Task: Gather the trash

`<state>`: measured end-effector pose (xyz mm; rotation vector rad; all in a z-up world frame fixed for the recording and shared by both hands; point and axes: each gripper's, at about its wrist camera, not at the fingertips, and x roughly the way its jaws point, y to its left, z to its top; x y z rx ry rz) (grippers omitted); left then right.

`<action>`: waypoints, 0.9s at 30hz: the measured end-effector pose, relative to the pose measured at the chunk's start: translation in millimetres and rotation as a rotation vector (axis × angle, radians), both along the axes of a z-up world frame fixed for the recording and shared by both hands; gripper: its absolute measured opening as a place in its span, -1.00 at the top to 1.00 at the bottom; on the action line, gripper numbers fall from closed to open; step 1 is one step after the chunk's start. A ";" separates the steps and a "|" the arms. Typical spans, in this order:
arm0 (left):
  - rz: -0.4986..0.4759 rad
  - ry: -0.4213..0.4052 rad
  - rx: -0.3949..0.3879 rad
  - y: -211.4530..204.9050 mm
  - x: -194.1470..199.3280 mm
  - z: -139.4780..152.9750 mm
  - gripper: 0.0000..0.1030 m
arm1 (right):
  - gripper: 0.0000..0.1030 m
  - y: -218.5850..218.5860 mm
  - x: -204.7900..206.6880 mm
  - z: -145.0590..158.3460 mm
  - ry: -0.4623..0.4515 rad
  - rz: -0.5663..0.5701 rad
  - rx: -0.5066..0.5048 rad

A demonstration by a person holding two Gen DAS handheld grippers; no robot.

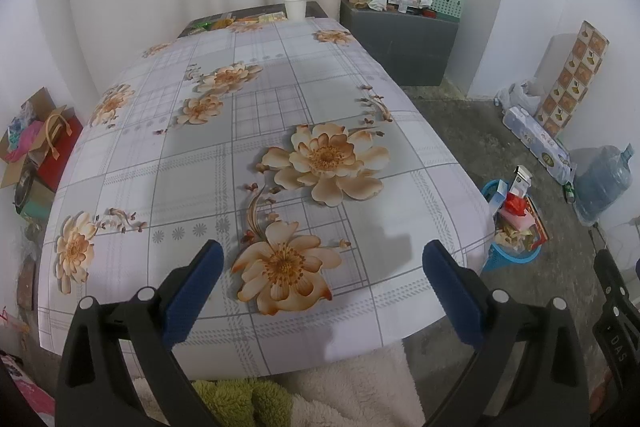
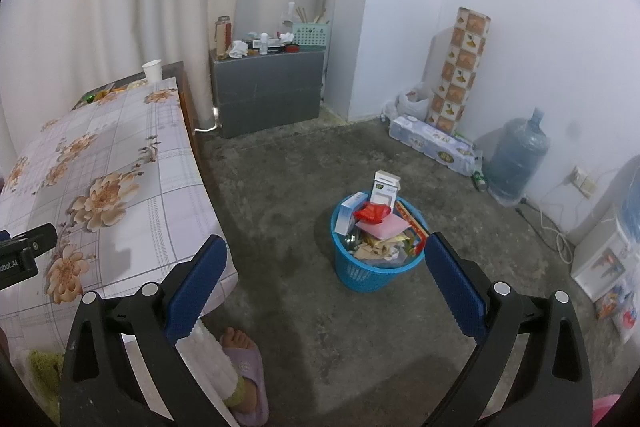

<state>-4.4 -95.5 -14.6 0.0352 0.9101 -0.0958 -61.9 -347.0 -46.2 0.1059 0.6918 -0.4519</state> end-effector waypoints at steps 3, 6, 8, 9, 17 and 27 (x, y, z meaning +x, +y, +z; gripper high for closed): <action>-0.002 0.003 0.001 -0.1 1.1 0.0 -0.89 | -0.85 -0.4 -0.1 -0.4 0.000 0.000 0.000; -0.003 0.007 0.001 -0.7 -0.1 -0.9 -0.89 | -0.85 -0.4 0.1 -0.5 0.000 0.000 0.001; -0.005 0.012 0.003 -1.0 -2.0 -1.9 -0.89 | -0.85 -0.7 0.1 -0.7 0.000 0.001 0.000; -0.006 0.014 0.003 -0.8 -1.4 -2.8 -0.90 | -0.85 -0.5 0.0 -0.7 -0.001 0.001 0.000; -0.007 0.015 0.004 -0.6 -1.0 -3.1 -0.90 | -0.85 -0.2 0.3 -0.8 0.000 0.001 0.000; -0.007 0.019 0.003 -0.2 -1.7 -3.4 -0.90 | -0.85 -1.3 0.4 -0.8 0.000 0.004 0.000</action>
